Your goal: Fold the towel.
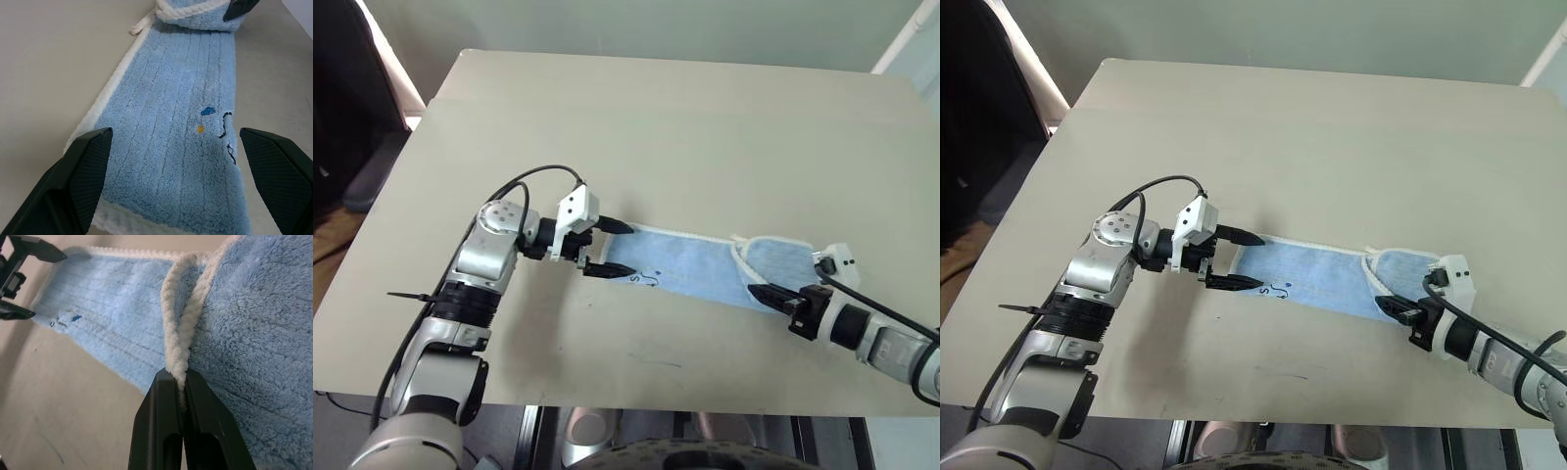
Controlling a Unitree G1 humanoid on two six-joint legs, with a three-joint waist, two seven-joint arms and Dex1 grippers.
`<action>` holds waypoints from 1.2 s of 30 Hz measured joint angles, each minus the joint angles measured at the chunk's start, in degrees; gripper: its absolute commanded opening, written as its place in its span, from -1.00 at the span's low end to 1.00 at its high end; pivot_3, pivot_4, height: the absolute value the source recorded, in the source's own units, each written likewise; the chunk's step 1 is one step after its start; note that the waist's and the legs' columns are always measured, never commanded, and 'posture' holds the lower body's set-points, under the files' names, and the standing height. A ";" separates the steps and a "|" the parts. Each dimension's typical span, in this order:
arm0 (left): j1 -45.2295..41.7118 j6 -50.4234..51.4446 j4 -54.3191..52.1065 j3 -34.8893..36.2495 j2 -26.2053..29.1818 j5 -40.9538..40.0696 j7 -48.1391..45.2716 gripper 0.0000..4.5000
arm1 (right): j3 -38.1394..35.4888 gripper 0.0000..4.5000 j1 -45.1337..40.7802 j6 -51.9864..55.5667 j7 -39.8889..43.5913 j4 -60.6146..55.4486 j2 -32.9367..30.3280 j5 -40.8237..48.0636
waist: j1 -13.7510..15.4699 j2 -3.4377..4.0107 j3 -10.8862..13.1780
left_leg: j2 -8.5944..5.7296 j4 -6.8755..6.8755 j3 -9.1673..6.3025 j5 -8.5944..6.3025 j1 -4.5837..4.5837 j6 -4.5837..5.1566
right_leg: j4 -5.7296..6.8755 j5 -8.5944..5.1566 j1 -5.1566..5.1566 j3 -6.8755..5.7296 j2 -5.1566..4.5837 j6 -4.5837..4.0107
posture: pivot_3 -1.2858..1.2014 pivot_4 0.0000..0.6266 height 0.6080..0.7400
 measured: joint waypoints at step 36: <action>-1.93 -3.00 3.77 -0.10 -2.17 0.19 -0.35 1.00 | -36.41 -0.99 21.75 -4.70 1.71 2.71 5.40 7.56 | -0.04 -0.01 0.01 | -0.02 -0.13 0.00 -0.03 -0.02 -0.01 | -0.05 -0.37 -0.01 0.06 0.03 -0.37 | 0.03 -0.52 1.00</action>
